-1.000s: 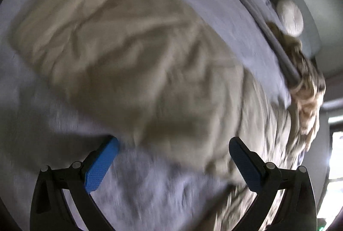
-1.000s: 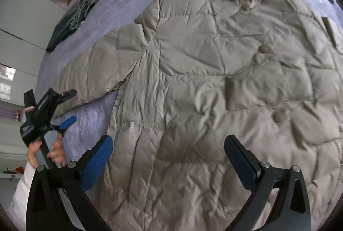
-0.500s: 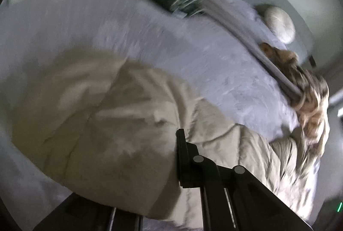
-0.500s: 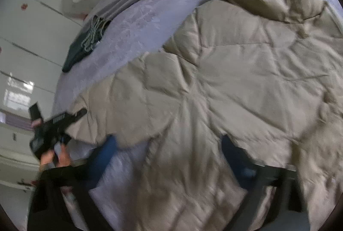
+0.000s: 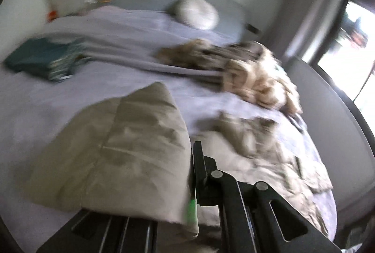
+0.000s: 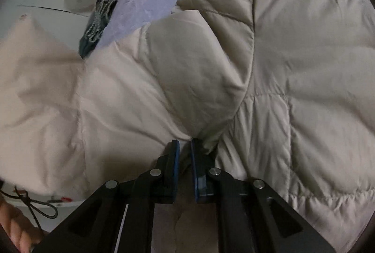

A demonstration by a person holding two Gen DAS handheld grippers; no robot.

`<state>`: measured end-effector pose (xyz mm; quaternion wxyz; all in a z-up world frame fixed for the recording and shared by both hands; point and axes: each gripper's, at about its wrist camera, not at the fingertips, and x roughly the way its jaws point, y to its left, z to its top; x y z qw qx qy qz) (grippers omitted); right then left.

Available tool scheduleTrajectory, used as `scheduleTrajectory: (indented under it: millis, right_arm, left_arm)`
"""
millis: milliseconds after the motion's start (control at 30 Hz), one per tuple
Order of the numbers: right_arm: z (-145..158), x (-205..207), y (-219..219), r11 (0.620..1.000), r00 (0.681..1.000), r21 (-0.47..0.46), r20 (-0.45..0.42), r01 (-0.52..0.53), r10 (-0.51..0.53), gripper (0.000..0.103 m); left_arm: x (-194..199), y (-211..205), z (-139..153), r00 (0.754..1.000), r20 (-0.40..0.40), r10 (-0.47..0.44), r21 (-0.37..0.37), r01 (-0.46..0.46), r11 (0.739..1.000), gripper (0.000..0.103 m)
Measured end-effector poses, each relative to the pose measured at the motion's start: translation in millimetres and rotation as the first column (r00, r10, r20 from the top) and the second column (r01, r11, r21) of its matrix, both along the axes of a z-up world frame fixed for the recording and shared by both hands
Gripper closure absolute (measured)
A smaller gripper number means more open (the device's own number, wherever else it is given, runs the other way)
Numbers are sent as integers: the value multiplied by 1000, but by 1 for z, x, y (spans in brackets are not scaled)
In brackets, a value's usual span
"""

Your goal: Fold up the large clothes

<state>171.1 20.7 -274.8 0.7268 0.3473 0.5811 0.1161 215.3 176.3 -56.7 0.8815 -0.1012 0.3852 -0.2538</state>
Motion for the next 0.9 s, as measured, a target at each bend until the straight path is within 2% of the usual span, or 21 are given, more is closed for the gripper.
scheduleTrajectory:
  millis: [67, 133, 200, 300, 333, 400, 467, 567, 600, 667, 700, 733, 800, 867, 900]
  right_arm:
    - [8, -11, -16, 999, 1000, 49, -1, -1, 1, 93]
    - [17, -25, -37, 999, 1000, 46, 14, 8, -9, 93]
    - [35, -48, -71, 1000, 999, -8, 36, 29, -29, 93]
    - [61, -84, -127, 987, 995, -146, 79, 71, -60, 93]
    - [67, -95, -144, 979, 994, -184, 85, 85, -70, 93]
    - [77, -117, -182, 959, 991, -256, 85, 119, -101, 93]
    - [79, -132, -207, 948, 989, -286, 82, 138, -120, 93]
    - [75, -149, -236, 941, 986, -297, 67, 163, -149, 93]
    - [74, -151, -241, 942, 985, -288, 64, 170, -158, 93]
    - [73, -150, -247, 945, 983, -271, 61, 183, -172, 93]
    - [73, -147, -247, 946, 982, -264, 66, 188, -177, 93]
    - [74, -142, -244, 945, 981, -263, 71, 193, -181, 93]
    - [77, -138, -241, 943, 980, -269, 80, 198, -183, 92]
    - [82, -135, -243, 938, 980, -289, 96, 193, -173, 92]
    - [83, -130, -234, 933, 981, -306, 103, 187, -163, 91]
  left_arm:
    - [-5, -40, 2, 998, 0, -65, 4, 65, 998, 93]
    - [-8, -86, -5, 990, -19, -137, 13, 137, 990, 93]
    - [-16, -128, -12, 983, -29, -181, 44, 182, 982, 93]
    - [-29, -190, -43, 971, -56, -233, 159, 239, 958, 93]
    - [-33, -201, -55, 969, -64, -238, 197, 246, 949, 93]
    - [-38, -230, -91, 965, -105, -240, 307, 261, 915, 93]
    - [-45, -239, -121, 959, -159, -233, 369, 277, 887, 93]
    - [-45, -243, -139, 963, -171, -208, 411, 262, 873, 92]
    - [-46, -242, -138, 964, -167, -206, 415, 258, 873, 88]
    - [-48, -239, -133, 961, -177, -211, 413, 267, 871, 49]
    - [-48, -236, -130, 961, -174, -213, 409, 267, 873, 13]
    - [-49, -237, -125, 968, -149, -203, 414, 247, 876, 0]
    - [-59, -229, -108, 979, -71, -191, 432, 203, 879, 0]
    - [-62, -218, -99, 978, -81, -194, 420, 210, 883, 0]
    - [-66, -206, -91, 979, -81, -188, 396, 205, 895, 0]
